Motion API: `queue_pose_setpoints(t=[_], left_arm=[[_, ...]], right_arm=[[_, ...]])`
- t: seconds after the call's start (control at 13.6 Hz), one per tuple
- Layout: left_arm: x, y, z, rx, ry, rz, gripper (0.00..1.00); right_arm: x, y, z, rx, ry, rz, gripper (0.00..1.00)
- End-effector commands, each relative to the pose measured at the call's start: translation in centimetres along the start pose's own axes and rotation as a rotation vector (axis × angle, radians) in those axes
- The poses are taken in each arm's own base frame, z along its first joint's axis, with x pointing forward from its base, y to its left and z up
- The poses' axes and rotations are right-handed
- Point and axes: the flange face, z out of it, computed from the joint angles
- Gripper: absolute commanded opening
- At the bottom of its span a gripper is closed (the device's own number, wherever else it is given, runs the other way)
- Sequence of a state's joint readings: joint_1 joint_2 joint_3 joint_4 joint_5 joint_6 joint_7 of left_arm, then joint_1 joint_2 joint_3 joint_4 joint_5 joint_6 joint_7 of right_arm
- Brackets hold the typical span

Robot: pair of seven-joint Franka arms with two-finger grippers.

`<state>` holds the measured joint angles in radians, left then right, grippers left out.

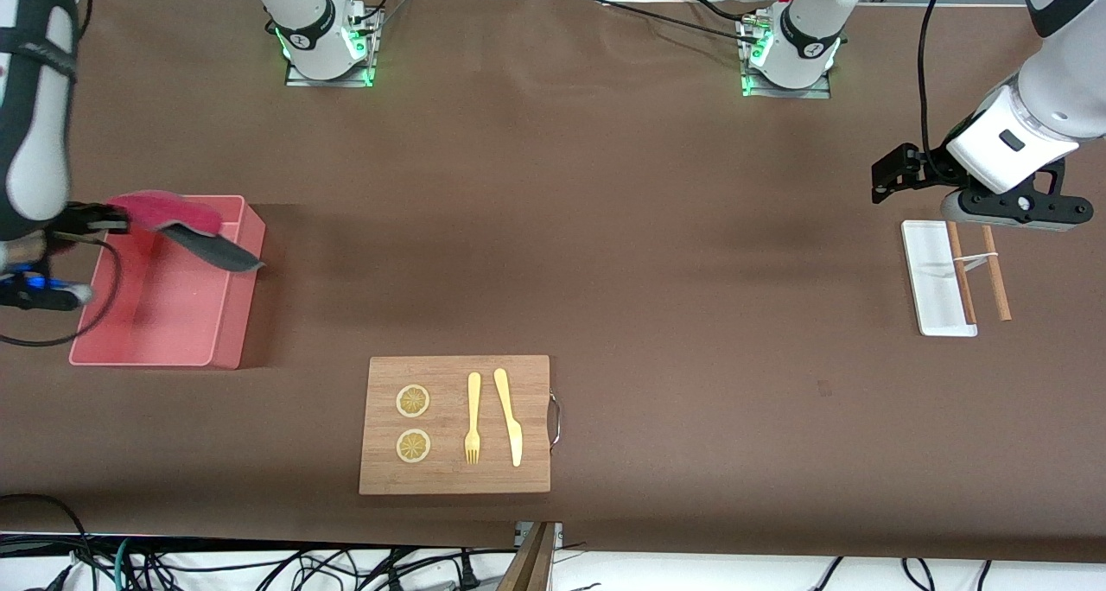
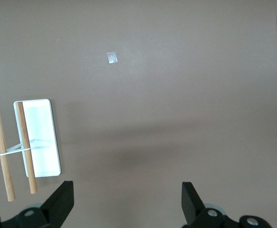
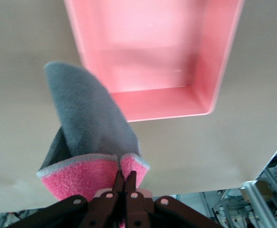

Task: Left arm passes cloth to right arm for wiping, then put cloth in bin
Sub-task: 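Move the cloth over the pink bin with the right gripper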

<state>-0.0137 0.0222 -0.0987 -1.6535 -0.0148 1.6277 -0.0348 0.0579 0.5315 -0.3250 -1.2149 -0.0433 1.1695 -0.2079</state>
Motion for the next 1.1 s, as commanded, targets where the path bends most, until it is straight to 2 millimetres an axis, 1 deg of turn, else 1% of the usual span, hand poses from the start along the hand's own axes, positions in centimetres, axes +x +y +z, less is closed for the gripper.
queue_pose_setpoints(t=[0.0, 0.07, 0.15, 0.29, 0.37, 0.59, 0.66, 0.81, 0.88, 0.95, 1.03], left_arm=[[-0.3, 0.2, -0.6, -0.014, -0.001, 0.02, 1.0], [-0.3, 0.2, -0.5, -0.015, -0.003, 0.02, 1.0], [-0.3, 0.2, -0.6, -0.015, -0.001, 0.02, 1.0], [-0.3, 0.2, -0.6, -0.015, -0.003, 0.02, 1.0], [-0.3, 0.1, -0.6, -0.014, -0.001, 0.019, 1.0], [-0.3, 0.3, -0.6, -0.014, 0.0, 0.022, 1.0], [-0.3, 0.3, -0.6, -0.014, 0.0, 0.022, 1.0], [-0.3, 0.3, -0.6, -0.014, 0.0, 0.022, 1.0], [-0.3, 0.3, -0.6, -0.014, -0.001, 0.022, 1.0], [-0.3, 0.3, -0.6, -0.014, 0.0, 0.022, 1.0], [-0.3, 0.3, -0.6, -0.014, 0.0, 0.022, 1.0]], right_arm=[[1.2, 2.6, 1.4, -0.034, -0.012, -0.047, 0.0], [1.9, 3.0, 2.6, -0.035, -0.022, -0.046, 0.0], [2.6, 3.9, 3.9, -0.03, -0.026, -0.037, 0.0], [4.4, 4.2, 6.6, -0.028, -0.031, -0.053, 0.0], [5.3, 4.2, 7.9, -0.026, -0.027, -0.055, 0.0], [8.2, 4.4, 13.0, -0.041, 0.005, -0.067, 0.0], [8.8, 4.5, 14.3, -0.046, 0.025, -0.071, 0.0], [9.6, 4.2, 16.1, -0.015, 0.044, -0.073, 0.0], [10.0, 4.0, 16.3, -0.008, 0.052, -0.071, 0.16], [10.2, 4.0, 16.0, -0.009, 0.074, -0.072, 0.49], [10.2, 4.0, 15.3, -0.005, 0.097, -0.071, 0.99]])
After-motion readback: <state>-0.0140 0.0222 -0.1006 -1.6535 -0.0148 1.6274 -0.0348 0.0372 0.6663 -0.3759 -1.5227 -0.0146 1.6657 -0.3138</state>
